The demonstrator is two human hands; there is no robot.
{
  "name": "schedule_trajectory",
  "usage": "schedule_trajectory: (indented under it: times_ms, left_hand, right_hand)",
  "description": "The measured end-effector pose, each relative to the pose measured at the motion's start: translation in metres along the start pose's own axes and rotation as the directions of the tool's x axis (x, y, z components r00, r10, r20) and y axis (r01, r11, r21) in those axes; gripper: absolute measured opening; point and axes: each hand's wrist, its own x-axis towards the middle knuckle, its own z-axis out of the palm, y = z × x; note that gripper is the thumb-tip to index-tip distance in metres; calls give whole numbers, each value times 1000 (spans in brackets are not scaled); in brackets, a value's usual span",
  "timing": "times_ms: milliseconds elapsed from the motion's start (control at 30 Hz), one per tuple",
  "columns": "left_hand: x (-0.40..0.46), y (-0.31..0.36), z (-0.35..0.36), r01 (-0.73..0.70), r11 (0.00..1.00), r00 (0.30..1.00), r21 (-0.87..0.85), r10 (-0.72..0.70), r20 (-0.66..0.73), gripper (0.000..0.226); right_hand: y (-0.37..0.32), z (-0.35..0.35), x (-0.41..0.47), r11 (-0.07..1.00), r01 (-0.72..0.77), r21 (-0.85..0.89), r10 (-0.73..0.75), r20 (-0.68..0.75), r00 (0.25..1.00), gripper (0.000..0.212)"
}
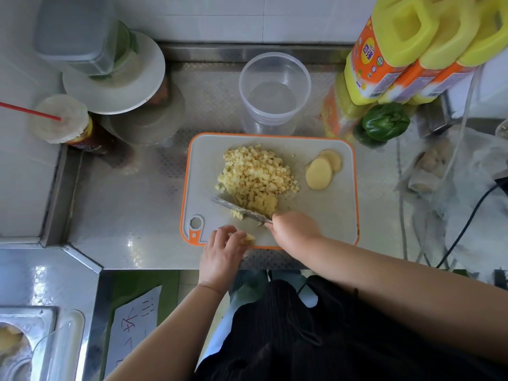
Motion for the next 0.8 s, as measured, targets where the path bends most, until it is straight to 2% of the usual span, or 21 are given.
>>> schedule_trajectory:
  times_ms: [67,233,533,600,700,800]
  left_hand:
    - [3,-1,-2,-31,999,1000,6,31,-4,34]
    - [6,5,-4,15,998,999,-61,-12,44,55]
    - [27,8,6,-41,998,999,-44,42,24,49]
    - [26,8,8,-55,998,998,-41,55,-8,44]
    - [27,6,11,-75,996,996,-43,72,-50,22]
    - [33,7,15,-86,995,995,-50,83,-48,19]
  right_hand:
    - [-4,0,1,1000,-3,-4,3,-3,1000,33]
    - [3,-5,0,999,-1,45,-1,32,999,34]
    - [4,-10,1,998,-42,43,40,30,999,40]
    - [8,-8,-2,999,-39,34,39,3,999,41]
    - [12,-6,-5,998,-42,35,42,4,999,41]
    - [13,-14,-4,998,-44,51,43,32,999,39]
